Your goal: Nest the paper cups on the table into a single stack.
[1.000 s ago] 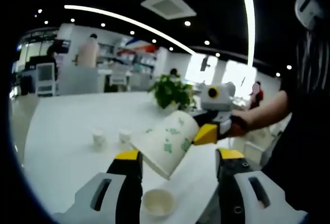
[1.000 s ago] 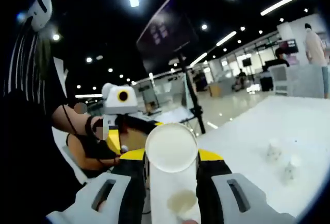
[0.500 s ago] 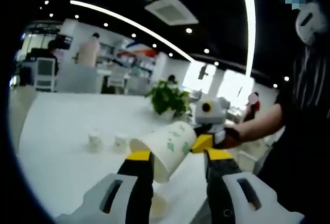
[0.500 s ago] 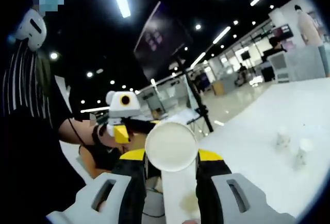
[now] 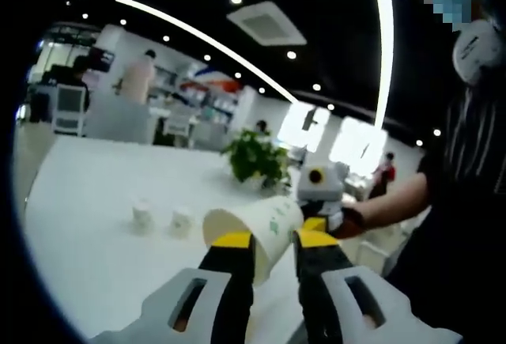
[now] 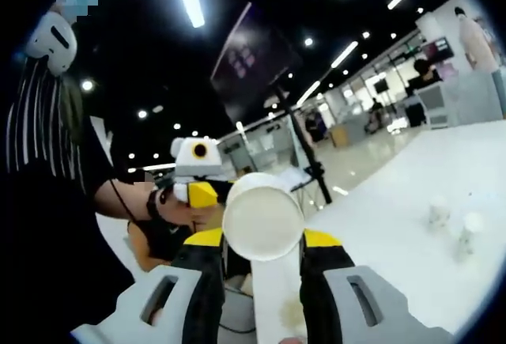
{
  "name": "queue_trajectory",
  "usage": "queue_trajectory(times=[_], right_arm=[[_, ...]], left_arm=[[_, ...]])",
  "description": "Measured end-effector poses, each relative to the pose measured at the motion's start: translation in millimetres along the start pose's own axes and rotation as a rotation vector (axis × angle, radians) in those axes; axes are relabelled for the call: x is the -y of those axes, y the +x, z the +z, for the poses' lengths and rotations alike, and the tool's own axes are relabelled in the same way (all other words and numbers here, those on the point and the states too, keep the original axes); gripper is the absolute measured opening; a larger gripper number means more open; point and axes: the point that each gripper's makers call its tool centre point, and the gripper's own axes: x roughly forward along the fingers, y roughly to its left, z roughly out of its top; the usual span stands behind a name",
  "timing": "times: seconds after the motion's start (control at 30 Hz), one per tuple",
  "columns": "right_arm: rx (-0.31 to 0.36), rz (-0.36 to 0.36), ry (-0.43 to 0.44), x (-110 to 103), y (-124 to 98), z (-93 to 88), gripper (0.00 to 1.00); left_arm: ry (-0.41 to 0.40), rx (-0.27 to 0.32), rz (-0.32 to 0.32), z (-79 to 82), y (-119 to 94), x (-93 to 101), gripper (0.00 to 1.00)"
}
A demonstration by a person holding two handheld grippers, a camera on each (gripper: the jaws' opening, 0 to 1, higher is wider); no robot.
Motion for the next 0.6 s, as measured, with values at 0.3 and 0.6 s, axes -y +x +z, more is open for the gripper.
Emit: queue_trajectory(times=[0.3, 0.6], right_arm=[[0.000, 0.016, -0.003, -2.6, -1.1, -1.0, 0.32], [-0.060, 0.025, -0.090, -2.9, -1.9, -5.7, 0.32]], left_arm=[[0.002, -0.015, -0.011, -1.0, -0.2, 2.8, 0.10], [0.062, -0.040, -0.063, -4.4, -0.4, 9.1, 0.06]])
